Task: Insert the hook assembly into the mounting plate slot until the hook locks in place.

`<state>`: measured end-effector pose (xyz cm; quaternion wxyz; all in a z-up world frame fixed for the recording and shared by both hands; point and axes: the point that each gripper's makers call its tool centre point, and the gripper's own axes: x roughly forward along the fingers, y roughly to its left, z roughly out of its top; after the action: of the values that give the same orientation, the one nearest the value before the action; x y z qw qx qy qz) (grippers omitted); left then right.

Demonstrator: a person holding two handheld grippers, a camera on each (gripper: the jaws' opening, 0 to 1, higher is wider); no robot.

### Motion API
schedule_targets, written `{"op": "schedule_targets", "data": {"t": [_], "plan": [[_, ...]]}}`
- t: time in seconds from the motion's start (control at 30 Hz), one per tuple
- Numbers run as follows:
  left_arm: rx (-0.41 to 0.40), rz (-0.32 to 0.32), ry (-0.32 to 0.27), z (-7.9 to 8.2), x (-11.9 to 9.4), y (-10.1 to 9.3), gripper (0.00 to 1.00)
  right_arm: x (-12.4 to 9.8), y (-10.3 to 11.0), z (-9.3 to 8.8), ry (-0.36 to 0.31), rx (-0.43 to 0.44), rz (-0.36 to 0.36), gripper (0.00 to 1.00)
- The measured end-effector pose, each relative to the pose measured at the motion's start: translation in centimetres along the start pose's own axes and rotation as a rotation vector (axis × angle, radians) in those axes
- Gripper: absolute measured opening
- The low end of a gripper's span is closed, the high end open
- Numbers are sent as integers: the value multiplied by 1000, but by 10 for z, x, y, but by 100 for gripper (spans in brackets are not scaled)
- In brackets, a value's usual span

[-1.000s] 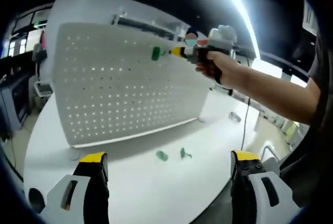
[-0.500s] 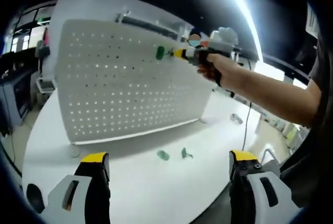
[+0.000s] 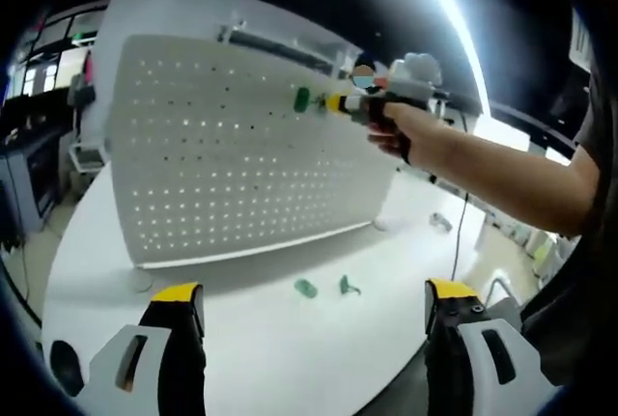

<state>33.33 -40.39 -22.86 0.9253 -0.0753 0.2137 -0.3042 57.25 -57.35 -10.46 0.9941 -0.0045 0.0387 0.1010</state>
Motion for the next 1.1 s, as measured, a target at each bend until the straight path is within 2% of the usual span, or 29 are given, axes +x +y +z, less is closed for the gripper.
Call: {"op": "schedule_targets", "data": {"t": [0.33, 0.6, 0.7, 0.93, 1.1], "plan": [[-4, 18, -12, 3, -6, 6, 96, -3, 3, 0, 4, 27, 6, 4], [3, 7, -12, 4, -6, -2, 96, -14, 0, 6, 16, 28, 24, 10], [5, 2, -10, 3, -6, -4, 96, -26, 0, 14, 3, 50, 47, 12], [15, -11, -5, 2, -5, -11, 96, -55, -15, 20, -1, 89, 51, 13], [28, -28, -6, 2, -4, -18, 96, -76, -25, 23, -9, 67, 49, 14]]}}
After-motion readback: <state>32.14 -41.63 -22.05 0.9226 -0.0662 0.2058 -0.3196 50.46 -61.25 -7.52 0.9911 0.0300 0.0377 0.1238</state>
